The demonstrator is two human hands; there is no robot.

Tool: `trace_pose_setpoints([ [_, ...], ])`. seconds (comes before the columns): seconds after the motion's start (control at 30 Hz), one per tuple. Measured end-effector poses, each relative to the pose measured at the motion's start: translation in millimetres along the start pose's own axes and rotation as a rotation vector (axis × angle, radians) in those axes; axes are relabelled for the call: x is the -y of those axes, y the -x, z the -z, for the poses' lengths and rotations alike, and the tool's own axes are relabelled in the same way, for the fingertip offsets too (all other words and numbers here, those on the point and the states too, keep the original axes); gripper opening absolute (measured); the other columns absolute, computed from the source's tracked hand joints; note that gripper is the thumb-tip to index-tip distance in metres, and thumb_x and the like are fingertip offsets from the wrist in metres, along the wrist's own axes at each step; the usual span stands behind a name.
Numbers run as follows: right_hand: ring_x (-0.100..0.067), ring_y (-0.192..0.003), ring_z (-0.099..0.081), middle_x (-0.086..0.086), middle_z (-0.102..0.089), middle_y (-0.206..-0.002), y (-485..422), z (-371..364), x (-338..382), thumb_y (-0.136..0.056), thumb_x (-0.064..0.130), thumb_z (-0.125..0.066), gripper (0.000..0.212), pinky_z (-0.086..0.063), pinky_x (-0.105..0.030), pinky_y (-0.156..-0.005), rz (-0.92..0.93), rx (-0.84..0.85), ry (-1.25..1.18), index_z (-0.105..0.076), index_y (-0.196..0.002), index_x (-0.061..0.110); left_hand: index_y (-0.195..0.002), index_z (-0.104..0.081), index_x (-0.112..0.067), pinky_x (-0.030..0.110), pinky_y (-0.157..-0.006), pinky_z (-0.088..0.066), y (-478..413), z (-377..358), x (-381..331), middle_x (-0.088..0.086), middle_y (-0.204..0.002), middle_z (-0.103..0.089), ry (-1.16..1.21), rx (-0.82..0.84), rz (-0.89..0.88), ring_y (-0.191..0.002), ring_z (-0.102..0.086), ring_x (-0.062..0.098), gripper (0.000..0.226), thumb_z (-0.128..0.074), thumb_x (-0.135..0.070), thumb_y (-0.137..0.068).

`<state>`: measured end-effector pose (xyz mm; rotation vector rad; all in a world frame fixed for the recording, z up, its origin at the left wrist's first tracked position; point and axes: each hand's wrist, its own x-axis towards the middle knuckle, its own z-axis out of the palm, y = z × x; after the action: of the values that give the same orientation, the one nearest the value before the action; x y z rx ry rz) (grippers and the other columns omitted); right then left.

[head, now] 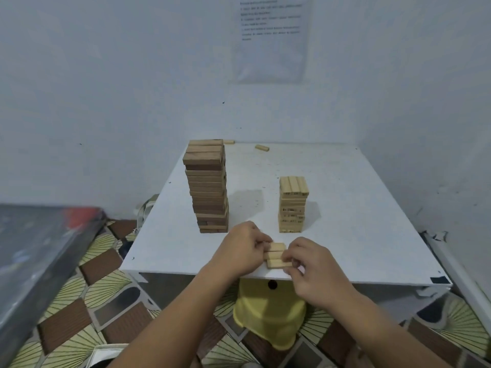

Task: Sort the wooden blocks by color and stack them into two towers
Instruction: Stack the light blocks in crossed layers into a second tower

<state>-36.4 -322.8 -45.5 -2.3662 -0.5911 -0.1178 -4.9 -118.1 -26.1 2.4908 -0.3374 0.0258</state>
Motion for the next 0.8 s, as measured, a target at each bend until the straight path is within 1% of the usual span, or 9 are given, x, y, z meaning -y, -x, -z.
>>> trace_pose_setpoints([
  [0.2,-0.003,-0.086,-0.056,0.020,-0.053,-0.099,8.9,4.4,8.4,-0.079,0.020,-0.081,0.036,-0.046,-0.013,-0.076,-0.112,-0.049,-0.032,-0.062,-0.106,0.033,-0.126,-0.073,-0.020,0.027,-0.093,-0.048,23.8,3.8,2.1,-0.004,-0.115,-0.068,-0.041,-0.093,0.003,-0.106,-0.060,0.014,0.031,-0.059,-0.021,-0.099],
  [0.37,-0.004,-0.085,-0.057,0.019,-0.054,-0.099,9.9,-1.7,18.7,-0.078,0.012,-0.080,0.041,-0.050,-0.015,-0.077,-0.155,-0.094,-0.063,-0.060,-0.105,0.035,-0.118,-0.061,-0.018,0.041,-0.093,-0.047,54.1,-12.6,-8.1,-0.003,-0.107,-0.062,-0.006,-0.084,-0.066,-0.101,-0.054,0.016,0.029,-0.043,-0.022,-0.097],
  [0.43,-0.005,-0.086,-0.058,0.018,-0.056,-0.097,8.9,-5.5,22.3,-0.080,0.009,-0.076,0.036,-0.049,-0.014,-0.076,-0.185,-0.185,-0.120,-0.062,-0.104,0.033,-0.148,-0.045,-0.021,0.042,-0.121,-0.027,59.2,-21.8,-11.7,-0.004,-0.146,-0.050,-0.060,0.008,0.012,-0.138,-0.039,0.017,0.051,-0.029,-0.031,-0.100],
  [0.47,-0.005,-0.088,-0.058,0.018,-0.058,-0.099,9.1,-6.7,25.3,-0.082,0.008,-0.073,0.034,-0.049,-0.013,-0.078,-0.219,-0.235,-0.156,-0.064,-0.106,0.030,-0.160,-0.029,-0.018,0.041,-0.128,-0.010,60.7,-25.3,-12.3,-0.001,-0.164,-0.032,-0.122,0.042,0.079,-0.154,-0.020,0.017,0.063,-0.020,-0.036,-0.100],
  [0.53,-0.002,-0.101,-0.056,0.017,-0.060,-0.111,11.6,-9.5,31.5,-0.085,0.007,-0.067,0.035,-0.048,-0.016,-0.093,-0.284,-0.303,-0.163,-0.066,-0.117,0.023,-0.166,-0.005,-0.012,0.041,-0.128,0.008,62.2,-28.6,-16.3,0.002,-0.174,-0.003,-0.223,0.059,0.191,-0.159,0.007,0.017,0.076,-0.004,-0.044,-0.096],
  [0.6,-0.006,-0.125,-0.048,0.011,-0.056,-0.134,16.2,-14.5,34.8,-0.088,0.018,-0.056,0.051,-0.033,-0.021,-0.113,-0.308,-0.248,-0.022,-0.058,-0.139,0.014,-0.165,0.002,-0.010,0.043,-0.127,0.013,64.5,-33.9,-21.1,0.005,-0.173,0.009,-0.286,0.061,0.228,-0.158,0.017,0.019,0.087,0.010,-0.048,-0.086],
  [0.67,-0.019,-0.152,-0.020,-0.001,-0.031,-0.164,21.3,-21.7,35.5,-0.084,0.032,-0.039,0.077,-0.010,-0.030,-0.125,-0.342,-0.046,0.224,-0.031,-0.158,0.013,-0.165,0.005,-0.011,0.044,-0.126,0.015,66.1,-38.9,-23.8,0.005,-0.172,0.014,-0.335,0.064,0.219,-0.156,0.022,0.018,0.095,0.015,-0.050,-0.079],
  [0.73,-0.022,-0.157,0.010,0.001,0.000,-0.172,25.6,-27.6,33.4,-0.082,0.036,-0.032,0.087,0.008,-0.040,-0.127,-0.365,0.095,0.387,-0.009,-0.164,0.018,-0.165,0.006,-0.012,0.044,-0.125,0.017,66.8,-42.5,-22.4,0.003,-0.172,0.015,-0.376,0.055,0.200,-0.156,0.023,0.017,0.094,0.014,-0.049,-0.079],
  [0.8,-0.022,-0.155,0.021,0.004,0.011,-0.171,28.0,-30.1,33.1,-0.086,0.034,-0.036,0.087,0.012,-0.045,-0.125,-0.340,0.120,0.421,0.001,-0.164,0.021,-0.165,0.006,-0.013,0.045,-0.126,0.016,66.9,-42.7,-21.6,0.002,-0.172,0.015,-0.408,0.053,0.188,-0.156,0.023,0.017,0.092,0.012,-0.048,-0.080],
])
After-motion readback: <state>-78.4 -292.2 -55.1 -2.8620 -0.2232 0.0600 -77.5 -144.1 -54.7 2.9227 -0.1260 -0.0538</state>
